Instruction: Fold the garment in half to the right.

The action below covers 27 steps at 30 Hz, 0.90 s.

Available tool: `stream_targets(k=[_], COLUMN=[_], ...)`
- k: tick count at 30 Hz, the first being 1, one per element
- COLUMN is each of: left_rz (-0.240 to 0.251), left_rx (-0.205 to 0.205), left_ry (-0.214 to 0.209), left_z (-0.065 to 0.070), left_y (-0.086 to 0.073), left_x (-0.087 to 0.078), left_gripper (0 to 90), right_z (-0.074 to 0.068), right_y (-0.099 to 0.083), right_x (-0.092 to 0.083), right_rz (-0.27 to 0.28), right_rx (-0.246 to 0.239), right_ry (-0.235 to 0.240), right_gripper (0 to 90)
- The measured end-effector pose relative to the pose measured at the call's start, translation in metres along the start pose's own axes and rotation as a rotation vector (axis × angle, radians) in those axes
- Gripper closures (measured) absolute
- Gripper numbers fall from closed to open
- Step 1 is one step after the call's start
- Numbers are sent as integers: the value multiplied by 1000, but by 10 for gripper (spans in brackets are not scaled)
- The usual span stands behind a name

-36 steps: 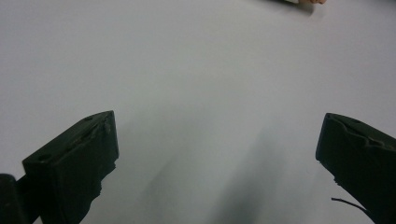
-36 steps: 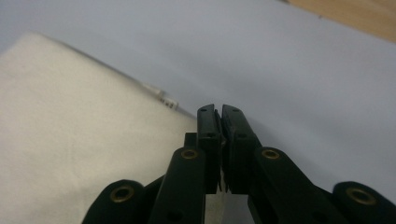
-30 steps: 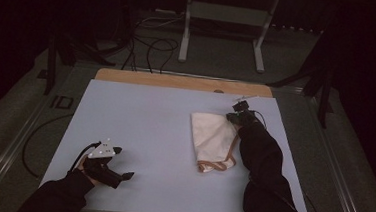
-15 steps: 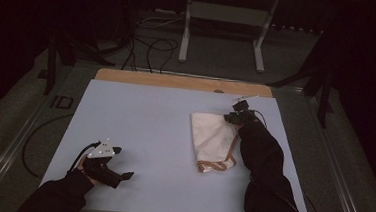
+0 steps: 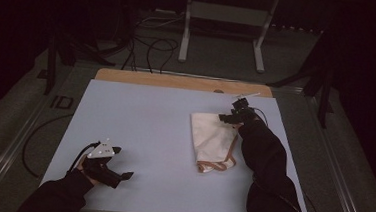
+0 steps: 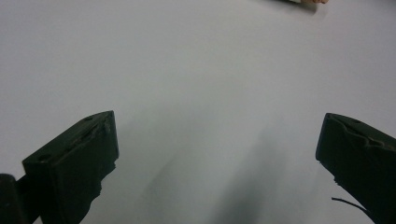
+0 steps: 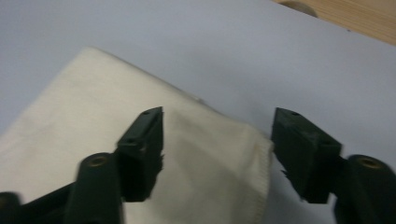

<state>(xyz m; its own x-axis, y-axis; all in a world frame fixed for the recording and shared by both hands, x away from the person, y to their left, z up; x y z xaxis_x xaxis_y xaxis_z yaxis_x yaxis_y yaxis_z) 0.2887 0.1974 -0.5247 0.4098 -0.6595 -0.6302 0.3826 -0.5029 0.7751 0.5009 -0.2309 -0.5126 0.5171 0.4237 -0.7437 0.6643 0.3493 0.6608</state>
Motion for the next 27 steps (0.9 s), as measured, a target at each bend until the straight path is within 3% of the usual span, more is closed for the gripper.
stream_targets(k=[5,10,27], left_rz=[8,8,4], left_rx=[-1,1,10], left_ry=[-1,-4,-6], left_z=[0,0,1], left_y=[0,0,0], left_x=[-1,-1,-1], left_gripper=[0,0,0], right_z=[-6,-15,-47], right_y=[1,3,11], right_x=[-6,-11,-21], right_rz=[-13,-9,25], right_rx=[-8,-21,-111], right_ry=[51,120,181], right_gripper=[261,115,103])
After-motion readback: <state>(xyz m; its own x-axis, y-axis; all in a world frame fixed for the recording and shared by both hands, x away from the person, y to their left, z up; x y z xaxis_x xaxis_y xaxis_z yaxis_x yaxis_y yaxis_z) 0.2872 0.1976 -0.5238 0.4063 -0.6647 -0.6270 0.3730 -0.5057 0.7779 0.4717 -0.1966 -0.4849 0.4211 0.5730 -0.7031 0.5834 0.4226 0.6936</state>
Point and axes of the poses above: each handheld gripper's, and its own axes: x roughly forward along the jaws, y roughly out of its top, z roughly to its right, the point moved 3 cm from there along x, roughly forward along the jaws, and after that the axes turned 3 degrees about x, right-handed, at the moved point
